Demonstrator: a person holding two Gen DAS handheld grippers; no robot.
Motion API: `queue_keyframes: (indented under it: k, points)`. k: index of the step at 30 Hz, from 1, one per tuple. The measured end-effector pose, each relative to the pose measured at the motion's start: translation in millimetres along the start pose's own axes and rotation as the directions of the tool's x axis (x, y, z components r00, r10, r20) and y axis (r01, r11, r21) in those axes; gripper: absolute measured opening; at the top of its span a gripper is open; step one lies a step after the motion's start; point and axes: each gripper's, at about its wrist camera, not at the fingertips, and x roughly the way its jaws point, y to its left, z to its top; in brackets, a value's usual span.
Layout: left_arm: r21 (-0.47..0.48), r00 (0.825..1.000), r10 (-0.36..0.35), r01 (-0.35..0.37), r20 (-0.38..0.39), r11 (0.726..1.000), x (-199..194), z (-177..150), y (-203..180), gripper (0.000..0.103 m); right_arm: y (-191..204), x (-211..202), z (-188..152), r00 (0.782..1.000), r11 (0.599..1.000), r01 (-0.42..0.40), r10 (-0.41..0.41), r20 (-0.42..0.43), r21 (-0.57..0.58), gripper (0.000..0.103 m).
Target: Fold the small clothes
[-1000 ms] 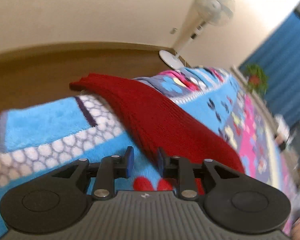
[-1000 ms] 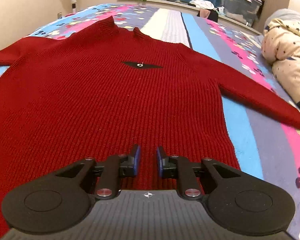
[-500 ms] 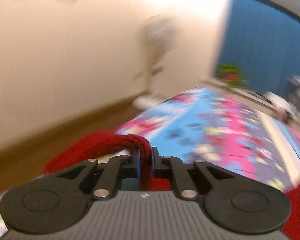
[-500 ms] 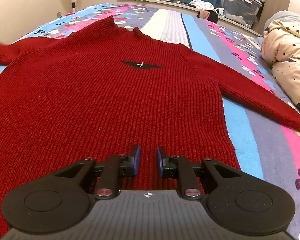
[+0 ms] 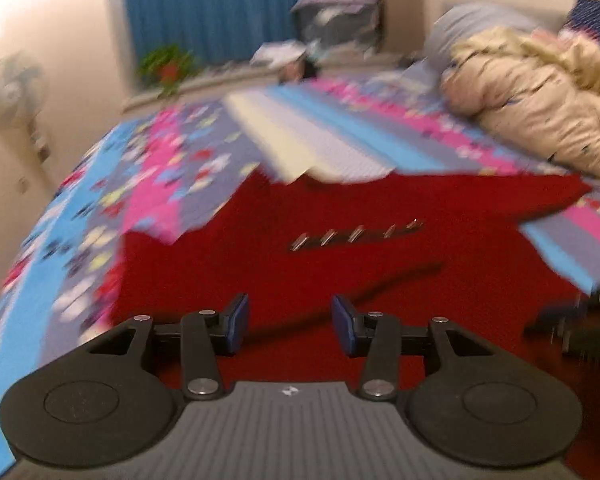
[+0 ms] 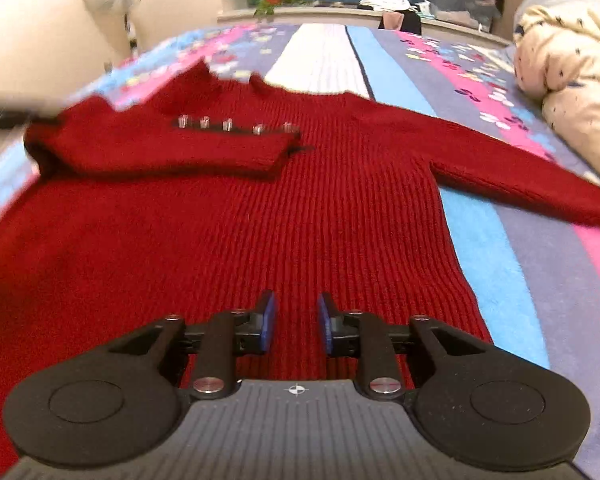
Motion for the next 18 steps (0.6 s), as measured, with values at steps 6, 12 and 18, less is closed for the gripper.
queue_keyframes:
  k: [6, 12, 18]
  points:
    - [-0.018, 0.982, 0.104, -0.108, -0.155, 0.994, -55.2, -65.9, 21.3, 0.053, -36.0, 27.9, 37.9, 0.990, 0.958, -0.123, 0.101, 0.097, 0.259, 0.048]
    - [-0.054, 0.934, -0.012, -0.008, -0.357, 0.999, -58.2, -138.0, 26.5, 0.060, -47.5, 92.4, 51.0, 0.971, 0.894, -0.238, 0.219, 0.092, 0.379, 0.050]
    - [-0.071, 0.938, -0.057, 0.035, -0.343, 0.997, -43.1, -140.0, 41.1, 0.080, -27.1, 108.0, 68.0, 0.974, 0.946, -0.217, 0.191, 0.125, 0.240, 0.052]
